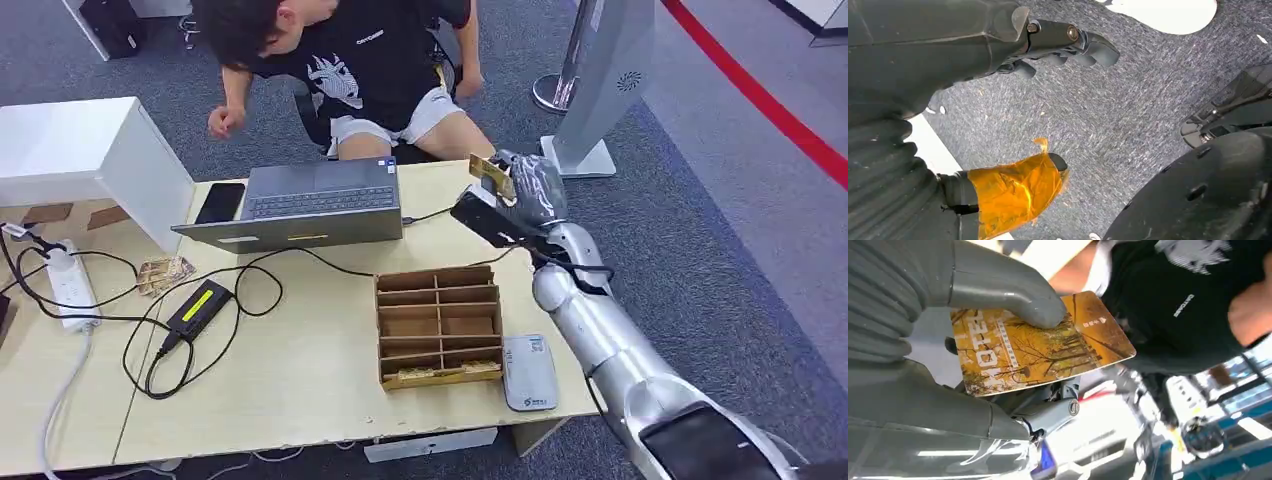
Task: Pass the card to the sensor for recognition and then transmit it.
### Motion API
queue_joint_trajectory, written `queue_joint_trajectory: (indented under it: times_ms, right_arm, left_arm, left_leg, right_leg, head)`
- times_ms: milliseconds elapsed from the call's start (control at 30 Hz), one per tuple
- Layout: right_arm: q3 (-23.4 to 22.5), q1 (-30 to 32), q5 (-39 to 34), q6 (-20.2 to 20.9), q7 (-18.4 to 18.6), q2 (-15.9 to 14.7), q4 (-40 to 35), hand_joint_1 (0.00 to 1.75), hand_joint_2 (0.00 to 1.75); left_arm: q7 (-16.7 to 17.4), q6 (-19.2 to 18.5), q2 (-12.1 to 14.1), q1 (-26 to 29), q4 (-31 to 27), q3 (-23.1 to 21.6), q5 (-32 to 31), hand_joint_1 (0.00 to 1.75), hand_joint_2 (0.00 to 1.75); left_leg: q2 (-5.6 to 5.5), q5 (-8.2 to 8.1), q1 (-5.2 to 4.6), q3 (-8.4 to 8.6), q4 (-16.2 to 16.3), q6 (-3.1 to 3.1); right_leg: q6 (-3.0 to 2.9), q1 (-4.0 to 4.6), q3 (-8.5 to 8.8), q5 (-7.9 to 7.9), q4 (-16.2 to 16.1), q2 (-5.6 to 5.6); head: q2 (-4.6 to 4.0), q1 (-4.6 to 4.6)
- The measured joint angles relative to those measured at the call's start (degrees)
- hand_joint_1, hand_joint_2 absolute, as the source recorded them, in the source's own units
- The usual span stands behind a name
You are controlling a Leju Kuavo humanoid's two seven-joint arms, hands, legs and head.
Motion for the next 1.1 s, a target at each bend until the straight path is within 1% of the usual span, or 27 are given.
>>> queue_joint_trajectory:
  times_ms: [33,67,100,167,267,400,467,533,633,767,833,967,1000,1033,1100]
  right_arm:
    - [0.00,1.42,-1.27,0.72,-0.35,-0.22,-1.81,1.73,1.75]
    - [0.00,3.96,-2.78,1.72,-0.70,-1.06,-5.04,1.75,1.75]
    - [0.00,6.68,-3.85,2.27,-1.20,-1.90,-8.25,1.73,1.75]
    - [-0.15,12.97,-5.38,2.66,-2.63,-3.44,-13.80,1.75,1.75]
    - [-1.29,22.04,-6.83,3.14,-4.74,-6.57,-22.38,1.75,1.75]
    - [-3.54,33.61,-7.19,3.47,-5.75,-10.09,-30.24,1.75,1.75]
    - [-4.86,37.94,-6.92,3.71,-5.77,-11.41,-33.05,1.75,1.75]
    - [-6.06,40.64,-6.38,4.00,-5.70,-12.48,-34.92,1.75,1.75]
    - [-7.76,44.24,-5.07,4.35,-5.22,-14.33,-37.76,1.75,1.75]
    - [-9.86,48.47,-2.64,4.61,-3.95,-17.16,-41.61,1.75,1.75]
    - [-10.32,49.55,-0.18,4.56,-2.38,-18.32,-42.62,1.73,1.75]
    - [-10.23,50.87,6.37,4.08,1.45,-20.67,-43.42,1.75,1.75]
    - [-10.14,50.98,7.29,3.93,2.10,-21.05,-43.42,1.69,1.75]
    - [-10.05,51.03,8.20,3.71,2.81,-21.29,-43.40,1.75,1.75]
    - [-9.88,51.01,9.67,3.19,3.92,-21.53,-43.23,1.73,1.75]
  left_arm:
    - [0.00,0.09,0.02,0.07,0.00,0.07,0.20,0.00,1.75]
    - [0.15,0.37,0.02,0.15,0.00,0.37,0.72,0.00,1.75]
    - [0.39,0.61,0.00,0.31,0.00,0.74,1.27,0.00,1.75]
    - [0.50,0.98,-0.02,0.66,0.00,1.51,2.23,0.00,1.75]
    - [0.61,1.81,-0.09,1.16,0.00,2.97,3.74,0.00,1.75]
    - [0.90,2.40,-0.28,1.83,0.00,4.90,5.18,0.00,1.75]
    - [1.03,2.56,-0.39,1.91,0.00,5.62,5.71,0.00,1.75]
    - [1.03,2.67,-0.48,1.96,0.00,6.30,5.92,0.00,1.75]
    - [1.03,2.91,-0.63,1.95,0.00,6.95,6.34,0.00,1.75]
    - [1.03,2.97,-0.74,2.14,0.00,7.91,6.49,0.00,1.75]
    - [1.03,2.99,-0.79,2.07,0.00,8.24,6.42,0.00,1.75]
    - [1.03,2.99,-0.85,2.09,0.00,8.76,6.01,0.00,1.75]
    - [1.03,2.99,-0.90,2.07,0.00,8.79,5.90,0.00,1.75]
    - [1.03,2.99,-0.90,2.02,0.00,8.87,5.81,0.00,1.75]
    - [1.05,2.99,-0.96,1.99,0.00,9.05,5.64,0.00,1.75]
  left_leg:
    - [0.01,-0.02,0.00,-0.01,0.00,-0.02]
    - [-0.02,-0.05,0.01,0.00,0.00,0.01]
    - [-0.09,-0.08,0.01,-0.01,0.00,0.05]
    - [-0.26,-0.13,0.01,-0.05,0.00,0.01]
    - [-0.32,-0.22,0.00,-0.12,-0.01,0.05]
    - [-0.27,-0.33,-0.04,-0.12,-0.01,0.19]
    - [-0.27,-0.37,-0.06,-0.13,-0.01,0.24]
    - [-0.24,-0.43,-0.07,-0.11,-0.01,0.16]
    - [-0.25,-0.47,-0.08,-0.06,0.00,0.21]
    - [-0.22,-0.47,-0.08,-0.06,0.00,0.21]
    - [-0.17,-0.47,-0.09,-0.03,0.00,0.21]
    - [-0.18,-0.47,-0.08,-0.04,0.00,0.21]
    - [-0.17,-0.47,-0.09,-0.03,0.00,0.21]
    - [-0.17,-0.47,-0.08,-0.03,0.00,0.21]
    - [-0.17,-0.47,-0.08,-0.03,0.00,0.21]
  right_leg:
    - [0.00,0.00,0.00,0.00,-0.01,0.01]
    - [0.05,0.00,0.04,-0.05,-0.04,-0.01]
    - [0.08,0.01,0.08,-0.07,-0.05,-0.09]
    - [0.12,0.03,0.08,-0.13,-0.08,-0.24]
    - [0.20,0.03,0.10,-0.20,-0.16,-0.31]
    - [0.23,0.00,0.13,-0.27,-0.19,-0.30]
    - [0.23,0.00,0.13,-0.28,-0.20,-0.30]
    - [0.23,-0.01,0.12,-0.28,-0.20,-0.26]
    - [0.23,-0.01,0.15,-0.28,-0.20,-0.27]
    - [0.23,-0.02,0.17,-0.28,-0.20,-0.25]
    - [0.23,-0.02,0.17,-0.28,-0.20,-0.21]
    - [0.23,-0.02,0.18,-0.28,-0.20,-0.22]
    - [0.23,-0.02,0.18,-0.28,-0.20,-0.21]
    - [0.23,-0.02,0.18,-0.28,-0.20,-0.21]
    - [0.23,-0.01,0.18,-0.28,-0.20,-0.21]
  head:
    - [-0.02,0.00]
    - [0.00,-0.02]
    - [0.00,0.04]
    - [-0.02,0.02]
    - [-0.02,0.02]
    - [0.00,0.00]
    - [-0.02,0.02]
    - [-0.02,0.00]
    - [-0.02,0.00]
    - [-0.02,0.00]
    - [-0.02,0.00]
    - [0.00,0.00]
    - [-0.02,-0.02]
    - [0.00,0.00]
    - [-0.02,0.00]
